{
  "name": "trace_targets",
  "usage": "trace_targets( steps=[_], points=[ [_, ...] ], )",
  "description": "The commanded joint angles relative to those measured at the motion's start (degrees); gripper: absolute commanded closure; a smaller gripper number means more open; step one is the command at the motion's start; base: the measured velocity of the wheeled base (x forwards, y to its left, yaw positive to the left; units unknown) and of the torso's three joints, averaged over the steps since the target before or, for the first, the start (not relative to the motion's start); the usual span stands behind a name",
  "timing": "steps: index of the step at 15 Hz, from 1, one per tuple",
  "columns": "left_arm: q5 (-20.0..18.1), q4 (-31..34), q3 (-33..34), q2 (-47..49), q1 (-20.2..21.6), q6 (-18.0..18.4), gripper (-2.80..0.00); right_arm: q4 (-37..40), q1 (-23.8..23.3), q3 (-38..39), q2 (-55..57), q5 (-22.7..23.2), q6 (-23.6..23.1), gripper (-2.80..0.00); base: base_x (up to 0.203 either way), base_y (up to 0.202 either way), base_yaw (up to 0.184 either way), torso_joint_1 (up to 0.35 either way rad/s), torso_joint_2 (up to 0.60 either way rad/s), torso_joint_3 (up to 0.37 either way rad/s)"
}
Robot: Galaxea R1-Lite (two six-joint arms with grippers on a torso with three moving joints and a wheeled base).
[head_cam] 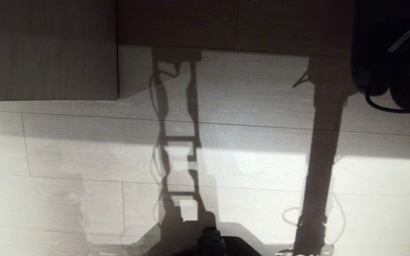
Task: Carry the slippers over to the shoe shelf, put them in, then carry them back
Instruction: Pick up the slippers on the floor, then place the slippers into the shoe cabinet
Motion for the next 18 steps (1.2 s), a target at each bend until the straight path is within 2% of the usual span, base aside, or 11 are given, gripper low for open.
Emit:
trace_targets(
  steps=[1, 6, 9, 12, 15, 18],
  points=[
    [0.0, 0.0, 0.0, 0.0, 0.0, 0.0, 0.0, 0.7, 0.5, 8.2, -10.8, 0.5, -1.1, 0.0, 0.0, 0.0, 0.0, 0.0, 0.0, 0.0],
    [0.0, 0.0, 0.0, 0.0, 0.0, 0.0, 0.0, 10.4, 2.3, 25.4, -32.2, 1.6, -4.9, 0.0, 0.0, 0.0, 0.0, 0.0, 0.0, 0.0],
    [0.0, 0.0, 0.0, 0.0, 0.0, 0.0, 0.0, 19.2, 2.8, 34.1, -44.7, 3.9, -7.8, 0.0, 0.0, 0.0, 0.0, 0.0, 0.0, 0.0],
    [0.0, 0.0, 0.0, 0.0, 0.0, 0.0, 0.0, 26.2, 2.7, 42.3, -54.7, 6.6, -8.8, 0.0, 0.0, 0.0, 0.0, 0.0, 0.0, 0.0],
    [0.0, 0.0, 0.0, 0.0, 0.0, 0.0, 0.0, 33.3, 2.5, 48.4, -66.5, 8.5, -9.1, 0.0, 0.0, 0.0, 0.0, 0.0, 0.0, 0.0],
    [0.0, 0.0, 0.0, 0.1, 0.0, 0.0, 0.0, 43.6, 1.9, 52.0, -75.7, 11.5, -10.1, 0.0, 0.0, 0.0, 0.0, 0.0, 0.0, 0.0]
  ],
)
